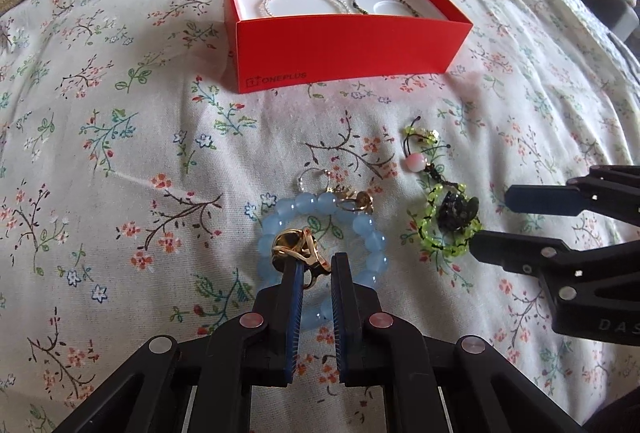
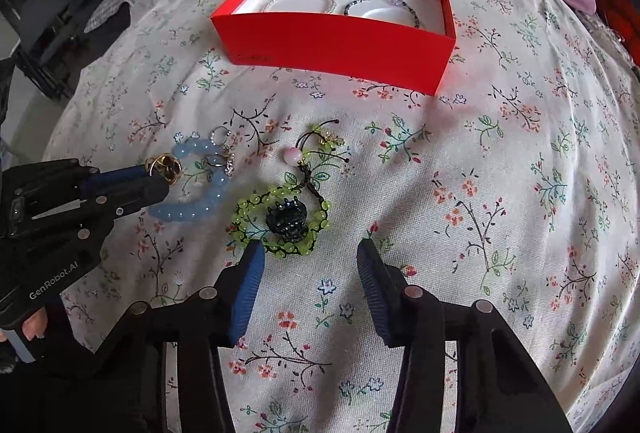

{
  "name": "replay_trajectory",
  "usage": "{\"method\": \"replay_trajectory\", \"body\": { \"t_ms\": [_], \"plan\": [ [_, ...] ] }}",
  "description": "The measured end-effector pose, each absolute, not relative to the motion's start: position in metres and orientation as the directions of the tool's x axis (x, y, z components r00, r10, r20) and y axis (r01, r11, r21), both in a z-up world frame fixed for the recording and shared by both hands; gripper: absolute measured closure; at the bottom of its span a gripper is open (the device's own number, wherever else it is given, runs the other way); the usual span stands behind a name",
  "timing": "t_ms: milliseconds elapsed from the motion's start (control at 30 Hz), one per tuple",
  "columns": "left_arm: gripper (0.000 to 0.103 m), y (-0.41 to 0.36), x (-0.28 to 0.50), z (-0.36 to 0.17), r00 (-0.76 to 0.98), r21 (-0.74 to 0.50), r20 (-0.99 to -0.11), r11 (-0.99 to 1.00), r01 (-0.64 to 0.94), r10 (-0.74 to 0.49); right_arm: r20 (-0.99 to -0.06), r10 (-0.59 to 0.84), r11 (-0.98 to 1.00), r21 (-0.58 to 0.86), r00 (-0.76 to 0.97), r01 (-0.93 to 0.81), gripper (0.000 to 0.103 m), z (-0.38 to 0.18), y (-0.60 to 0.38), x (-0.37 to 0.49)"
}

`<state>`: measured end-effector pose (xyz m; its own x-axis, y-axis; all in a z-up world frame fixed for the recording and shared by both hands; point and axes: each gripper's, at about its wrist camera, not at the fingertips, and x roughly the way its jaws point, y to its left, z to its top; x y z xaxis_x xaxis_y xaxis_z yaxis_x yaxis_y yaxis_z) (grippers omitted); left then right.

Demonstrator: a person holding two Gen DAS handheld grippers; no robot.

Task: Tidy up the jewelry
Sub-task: 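Close the right tool on the black charm of the green keychain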

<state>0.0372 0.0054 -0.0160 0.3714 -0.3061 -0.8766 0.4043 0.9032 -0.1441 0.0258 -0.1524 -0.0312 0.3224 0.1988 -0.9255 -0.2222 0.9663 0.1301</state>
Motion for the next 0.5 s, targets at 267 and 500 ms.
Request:
{"method": "replay_trajectory", "body": {
  "t_ms": [267,500],
  "plan": [
    [0.094,0.007,0.034,-0.016,0.365,-0.147,-0.877,0.898,0.414,-0.311,-0.928,0.203,0.964,0.134,0.312,-0.229,0.063,-0.037,-0.142,0.038],
    [0.094,0.008,0.034,-0.017,0.362,-0.147,-0.878,0.897,0.418,-0.313,-0.933,0.196,0.964,0.126,0.303,-0.236,0.063,-0.042,-0.131,0.046]
  ]
}}
